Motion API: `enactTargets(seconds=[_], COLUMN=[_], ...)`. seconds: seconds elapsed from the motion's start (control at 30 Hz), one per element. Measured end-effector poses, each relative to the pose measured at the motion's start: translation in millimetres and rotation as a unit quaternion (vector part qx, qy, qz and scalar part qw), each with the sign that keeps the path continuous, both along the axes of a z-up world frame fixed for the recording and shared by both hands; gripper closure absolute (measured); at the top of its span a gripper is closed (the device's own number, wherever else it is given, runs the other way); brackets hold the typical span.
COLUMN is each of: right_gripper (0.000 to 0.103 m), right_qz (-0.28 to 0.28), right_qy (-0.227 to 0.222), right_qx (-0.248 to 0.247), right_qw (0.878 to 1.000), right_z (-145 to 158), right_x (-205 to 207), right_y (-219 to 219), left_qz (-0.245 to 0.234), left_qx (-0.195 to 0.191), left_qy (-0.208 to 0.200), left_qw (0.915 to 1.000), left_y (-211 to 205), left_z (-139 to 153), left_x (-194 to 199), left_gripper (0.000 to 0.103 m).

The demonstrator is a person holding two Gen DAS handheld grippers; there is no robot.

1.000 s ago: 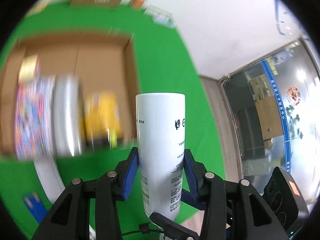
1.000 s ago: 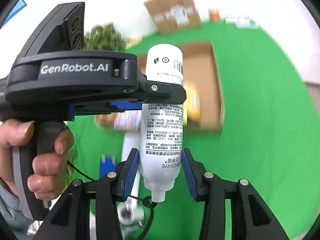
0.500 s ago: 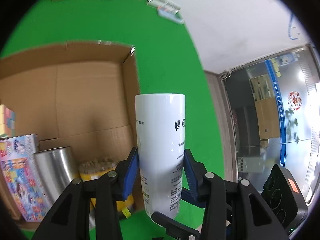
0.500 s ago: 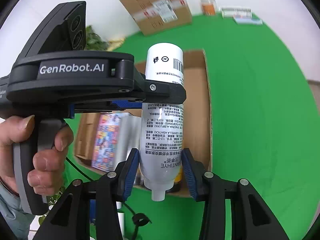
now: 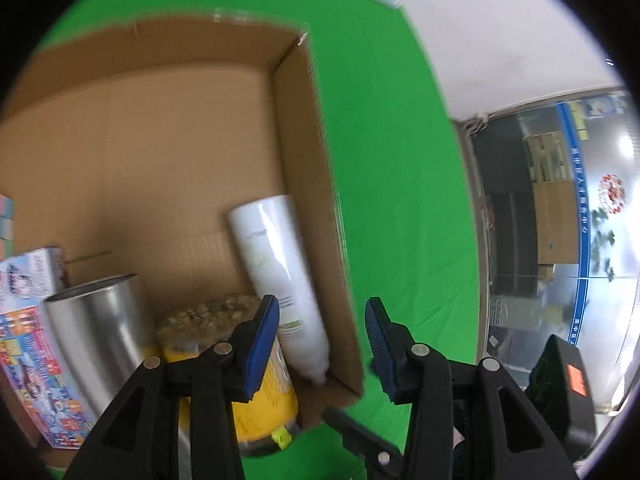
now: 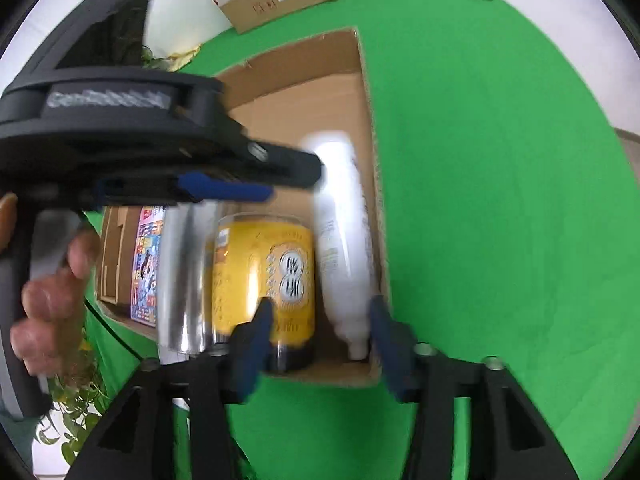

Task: Organize rigid objects
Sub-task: 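Open the left tool and withdraw it from the bottle, then reach the right tool to the white hair dryer and grasp its head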

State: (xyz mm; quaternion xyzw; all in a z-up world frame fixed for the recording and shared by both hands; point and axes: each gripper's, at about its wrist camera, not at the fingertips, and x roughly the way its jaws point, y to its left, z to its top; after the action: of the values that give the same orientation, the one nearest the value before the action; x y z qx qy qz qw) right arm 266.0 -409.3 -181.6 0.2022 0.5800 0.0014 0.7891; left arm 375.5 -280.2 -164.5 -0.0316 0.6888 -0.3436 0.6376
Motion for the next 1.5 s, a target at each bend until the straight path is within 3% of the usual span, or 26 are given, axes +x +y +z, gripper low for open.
enactTargets(seconds=[0.03,0.13,0.17,0.2,0.23,0.27,0.33,0.4,0.43,0.47,0.5,0.53,0.6,0.63,0.67,0.7,0.73,0.8,0.83,0.93,1.17,1.3,1.5], right_gripper=[0.028,0.022,0.017,0.014,0.01,0.007,0.007,0.009,0.03,0.065,0.076,0.079,0.074,0.049,0.001,0.004,0.0,0.001,0.001,0.001,0.001,0.001,0.012], right_qz=[0.001,0.008,0.008,0.006,0.003,0.0,-0.01,-0.017,-0.013,-0.003,0.009,0.018,0.019,0.016,0.011,0.004,-0.001,0.006,0.014,0.032,0.065,0.097,0.094], right_qy=[-0.01,-0.055,-0.065,-0.079,-0.086,-0.091,-0.097,-0.1,-0.113,-0.124,-0.126,-0.134,-0.166,-0.182,-0.194,-0.206,-0.221,-0.215,-0.201,-0.179,-0.147,-0.084,0.042], right_qx=[-0.011,-0.039,-0.046,-0.056,-0.062,-0.07,-0.089,-0.085,-0.072,-0.062,-0.065,-0.071,-0.088,-0.11,-0.125,-0.136,-0.14,-0.132,-0.124,-0.119,-0.132,-0.124,-0.056], right_qw=[1.0,0.998,0.997,0.995,0.994,0.993,0.991,0.991,0.991,0.99,0.99,0.988,0.982,0.977,0.973,0.969,0.965,0.968,0.972,0.976,0.978,0.984,0.993], right_z=[10,46,58,71,80,89,104,118,124,127,131,136,154,165,173,180,183,182,178,171,155,105,13], right_x=[-10,-50,-68,-85,-98,-114,-141,-160,-175,-183,-191,-196,-213,-223,-231,-238,-245,-248,-246,-249,-261,-257,-266], right_y=[3,13,15,20,24,29,41,44,49,55,61,67,78,85,90,94,99,107,113,129,178,218,277], left_qz=[0.0,-0.006,-0.005,-0.001,0.01,0.021,0.042,0.058,0.071,0.083,0.084,0.094,0.124,0.136,0.156,0.168,0.183,0.219,0.224,0.232,0.218,0.196,0.183], left_qx=[-0.008,-0.023,-0.019,-0.013,-0.001,0.009,0.022,0.039,0.05,0.054,0.055,0.057,0.062,0.066,0.077,0.085,0.092,0.091,0.091,0.109,0.075,0.086,0.117], left_qy=[-0.016,-0.099,-0.137,-0.165,-0.207,-0.237,-0.3,-0.324,-0.335,-0.343,-0.333,-0.32,-0.334,-0.346,-0.355,-0.356,-0.358,-0.38,-0.379,-0.345,-0.282,-0.224,-0.15], left_qw=[0.9998,0.9948,0.9903,0.9862,0.9784,0.9712,0.9527,0.9435,0.9384,0.9342,0.9375,0.941,0.9322,0.9259,0.9184,0.9151,0.9111,0.8942,0.8931,0.903,0.9311,0.9509,0.9646], left_y=[4,25,34,42,55,65,88,105,116,129,138,147,164,169,181,184,193,214,221,245,285,303,343], left_z=[12,63,81,94,111,121,144,156,160,165,167,169,176,180,185,187,189,192,192,182,152,118,59], left_x=[-3,-28,-41,-52,-70,-80,-113,-136,-146,-159,-169,-180,-197,-210,-221,-227,-233,-245,-249,-252,-269,-280,-304], left_gripper=[0.059,0.058,0.055,0.045,0.031,0.025,0.023,0.023,0.036,0.058,0.1,0.099,0.099,0.096,0.088,0.05,0.01,0.001,0.001,0.001,0.001,0.001,0.002])
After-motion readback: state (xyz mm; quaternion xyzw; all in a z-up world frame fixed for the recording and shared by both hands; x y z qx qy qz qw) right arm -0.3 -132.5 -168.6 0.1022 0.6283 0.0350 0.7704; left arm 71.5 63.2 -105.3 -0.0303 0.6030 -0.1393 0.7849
